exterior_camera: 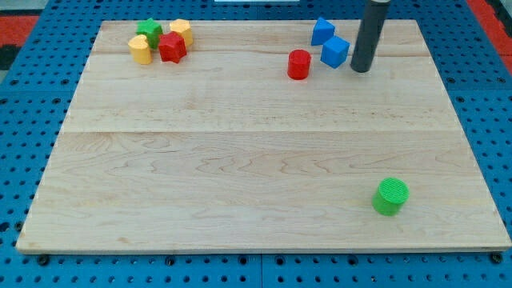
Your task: Move the blue triangle diagonally below the blue cube
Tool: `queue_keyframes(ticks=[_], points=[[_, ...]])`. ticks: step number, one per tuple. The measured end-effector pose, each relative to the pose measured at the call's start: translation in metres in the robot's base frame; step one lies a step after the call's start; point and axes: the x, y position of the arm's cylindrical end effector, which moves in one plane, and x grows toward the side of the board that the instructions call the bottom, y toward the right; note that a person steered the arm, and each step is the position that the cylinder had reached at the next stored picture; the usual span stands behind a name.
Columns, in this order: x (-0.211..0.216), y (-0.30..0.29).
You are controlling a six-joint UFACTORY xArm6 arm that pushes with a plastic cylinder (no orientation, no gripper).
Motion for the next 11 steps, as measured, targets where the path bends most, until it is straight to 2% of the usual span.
queue_keyframes(ticks=[1,2,3,4,5,6,7,8,11], points=[[-0.042,0.020],[-0.120,0.000],[-0.121,-0.026],[-0.106,-0.087],[-0.063,-0.126],[-0.049,-0.099],[-0.032,-0.097],[0.018,-0.094],[0.017,-0.053]])
